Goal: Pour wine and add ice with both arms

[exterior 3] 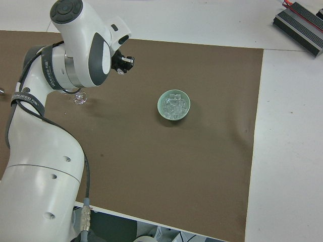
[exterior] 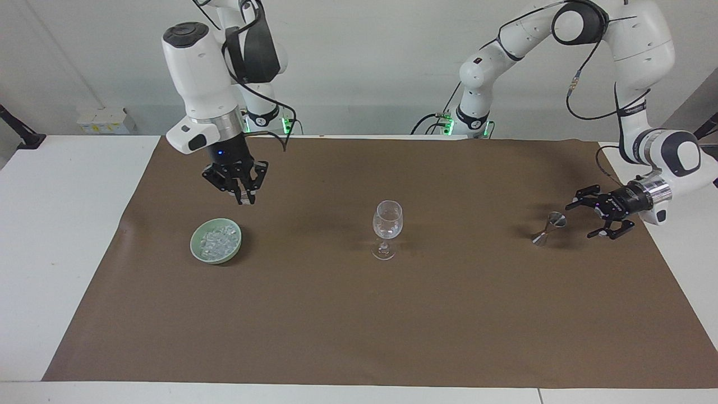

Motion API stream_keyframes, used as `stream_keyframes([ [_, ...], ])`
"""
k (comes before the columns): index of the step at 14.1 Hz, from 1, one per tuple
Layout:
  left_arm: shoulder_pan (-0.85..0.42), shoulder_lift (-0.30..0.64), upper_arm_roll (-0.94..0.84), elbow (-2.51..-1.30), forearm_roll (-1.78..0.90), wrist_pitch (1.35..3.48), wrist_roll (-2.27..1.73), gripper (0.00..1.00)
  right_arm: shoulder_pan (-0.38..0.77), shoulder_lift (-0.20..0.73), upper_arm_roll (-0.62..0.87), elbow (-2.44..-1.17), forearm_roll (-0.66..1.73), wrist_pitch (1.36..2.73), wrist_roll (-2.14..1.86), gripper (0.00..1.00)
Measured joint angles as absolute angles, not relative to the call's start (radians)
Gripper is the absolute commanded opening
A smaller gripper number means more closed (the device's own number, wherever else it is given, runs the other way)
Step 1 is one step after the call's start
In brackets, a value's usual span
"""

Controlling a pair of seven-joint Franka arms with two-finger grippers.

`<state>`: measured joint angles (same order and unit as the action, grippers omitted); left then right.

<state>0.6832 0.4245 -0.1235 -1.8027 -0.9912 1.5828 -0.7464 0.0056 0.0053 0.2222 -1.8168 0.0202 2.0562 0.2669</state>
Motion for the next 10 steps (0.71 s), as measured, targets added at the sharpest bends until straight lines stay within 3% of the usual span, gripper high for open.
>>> stream_keyframes([
  [10,0.48,0.161,-0.132,-1.732,-0.701,1.657,-0.727,1.0,0.009,0.05,0.446,-1.815,0.117,2.276,0.634,0.0],
])
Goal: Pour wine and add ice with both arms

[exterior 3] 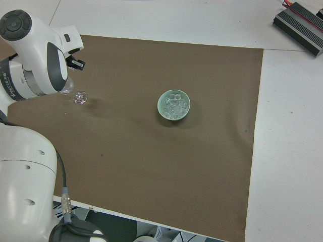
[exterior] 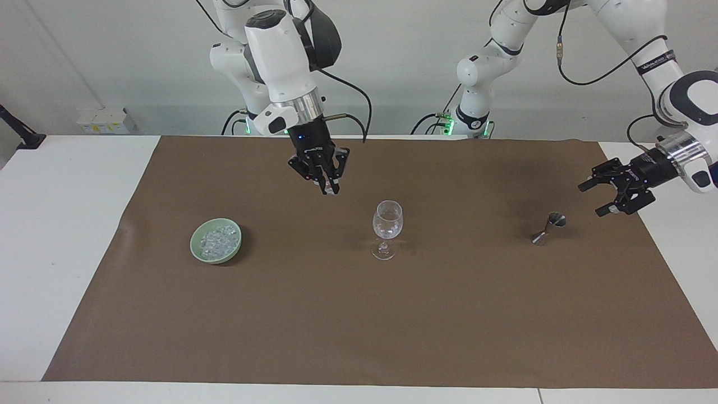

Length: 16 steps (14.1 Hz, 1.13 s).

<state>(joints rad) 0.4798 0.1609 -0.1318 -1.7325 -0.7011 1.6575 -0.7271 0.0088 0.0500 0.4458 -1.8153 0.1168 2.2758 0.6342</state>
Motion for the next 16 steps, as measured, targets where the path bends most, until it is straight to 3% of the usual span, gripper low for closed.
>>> stream_keyframes([
  [9,0.272,0.0,-0.14,-1.732,-0.329,1.699,-0.426,1.0,0.073,0.137,0.507,-1.815,0.09,2.394,0.776,0.0],
  [16,0.237,-0.036,-0.15,-1.732,-0.14,1.7,-0.104,1.0,0.091,0.192,0.515,-1.811,0.025,2.43,0.812,0.0],
])
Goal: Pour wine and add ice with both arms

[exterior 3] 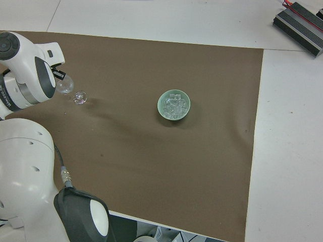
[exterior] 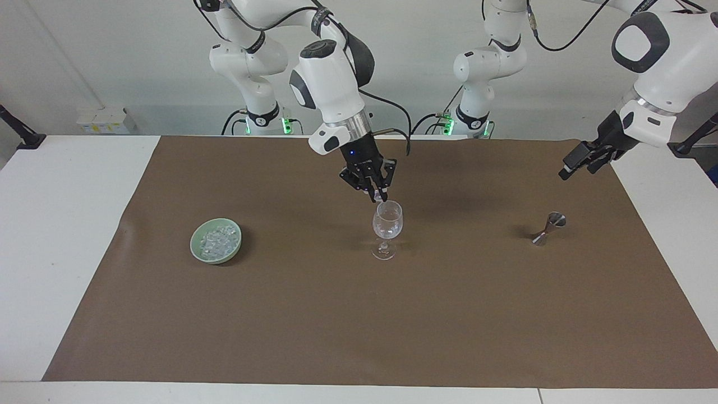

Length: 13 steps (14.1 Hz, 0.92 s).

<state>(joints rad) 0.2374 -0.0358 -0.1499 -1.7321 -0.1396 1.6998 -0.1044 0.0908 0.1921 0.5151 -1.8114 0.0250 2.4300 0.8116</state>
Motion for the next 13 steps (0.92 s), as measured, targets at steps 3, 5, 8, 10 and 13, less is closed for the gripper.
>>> stream_keyframes([
  [3,0.227,-0.055,-0.165,-1.732,-0.082,1.705,-0.048,1.0,0.108,0.235,0.515,-1.77,-0.033,2.441,0.869,0.0],
  [5,0.223,-0.062,-0.169,-1.732,-0.078,1.717,-0.04,1.0,0.113,0.249,0.515,-1.757,-0.037,2.441,0.871,0.0],
  [8,0.221,-0.064,-0.169,-1.732,-0.078,1.752,-0.038,1.0,0.117,0.257,0.515,-1.754,-0.045,2.441,0.871,0.05],
  [10,0.219,-0.064,-0.169,-1.732,-0.078,1.758,-0.037,1.0,0.124,0.262,0.516,-1.754,-0.059,2.441,0.873,0.16],
  [13,0.217,-0.064,-0.176,-1.732,-0.078,1.763,-0.036,1.0,0.125,0.263,0.515,-1.754,-0.061,2.441,0.874,0.46],
])
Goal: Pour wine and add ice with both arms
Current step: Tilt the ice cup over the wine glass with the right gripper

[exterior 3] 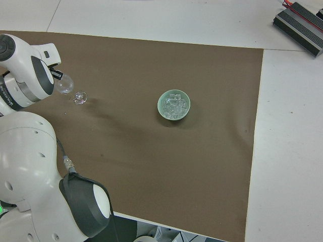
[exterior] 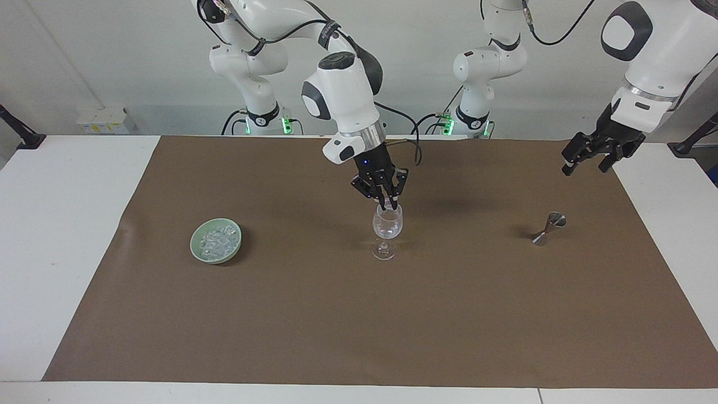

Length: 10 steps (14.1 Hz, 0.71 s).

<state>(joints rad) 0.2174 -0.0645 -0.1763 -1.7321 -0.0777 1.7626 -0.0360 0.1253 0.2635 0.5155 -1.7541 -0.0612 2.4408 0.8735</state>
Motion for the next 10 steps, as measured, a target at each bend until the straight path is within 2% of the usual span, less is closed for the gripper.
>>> stream_keyframes([
  [1,0.216,-0.064,-0.179,-1.732,-0.078,1.766,-0.036,1.0,0.125,0.264,0.515,-1.754,-0.061,2.441,0.874,0.54],
  [3,0.206,-0.064,-0.179,-1.732,-0.078,1.77,-0.035,1.0,0.125,0.264,0.515,-1.754,-0.061,2.441,0.876,0.61],
  [4,0.194,-0.064,-0.177,-1.732,-0.077,1.771,-0.035,1.0,0.125,0.264,0.515,-1.754,-0.061,2.441,0.88,0.68],
  [6,0.168,-0.063,-0.164,-1.734,-0.074,1.771,-0.035,1.0,0.125,0.264,0.515,-1.753,-0.062,2.441,0.893,1.0],
  [10,0.123,-0.048,-0.115,-1.735,-0.071,1.771,-0.034,1.0,0.124,0.264,0.51,-1.75,-0.081,2.441,0.895,1.0],
])
